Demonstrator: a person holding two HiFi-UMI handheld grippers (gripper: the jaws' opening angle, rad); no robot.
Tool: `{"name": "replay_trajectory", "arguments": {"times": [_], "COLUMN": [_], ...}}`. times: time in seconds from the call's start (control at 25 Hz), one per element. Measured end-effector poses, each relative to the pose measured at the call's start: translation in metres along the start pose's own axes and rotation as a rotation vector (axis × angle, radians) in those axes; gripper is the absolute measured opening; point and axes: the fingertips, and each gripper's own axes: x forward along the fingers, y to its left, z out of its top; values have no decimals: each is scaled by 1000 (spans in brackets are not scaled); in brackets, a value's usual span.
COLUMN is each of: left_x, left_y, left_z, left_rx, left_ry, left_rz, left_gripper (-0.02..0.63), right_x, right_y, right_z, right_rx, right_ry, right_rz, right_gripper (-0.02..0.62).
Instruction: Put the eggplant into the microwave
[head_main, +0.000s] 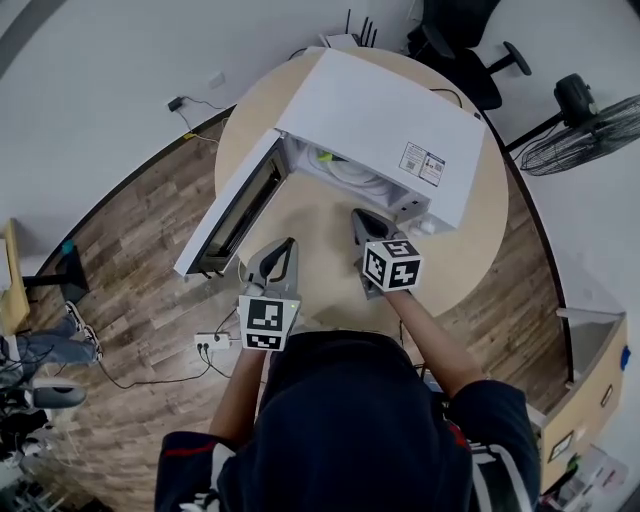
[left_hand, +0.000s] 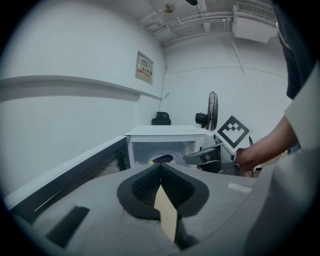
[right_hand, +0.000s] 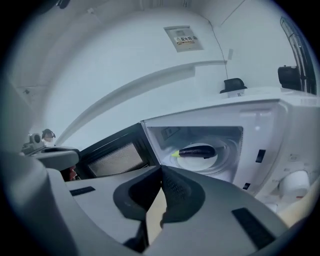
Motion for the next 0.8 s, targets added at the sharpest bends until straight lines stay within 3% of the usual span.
{"name": "replay_trajectory", "arguments": {"times": [0.32,0.8], "left_x": [-8,-21], "left_y": [3,8], "left_z": [22,59], "left_rx": [8,26], "left_ry": [-58,-130], "left_rz": [34,70], "left_gripper": [14,14], "right_x": [-42,-93], "right_y": [19,56], "right_z": [31,109], "right_rx": [-82,-187], "right_ry": [-73,-265], "right_rz": [31,93], "right_gripper": [11,11]}}
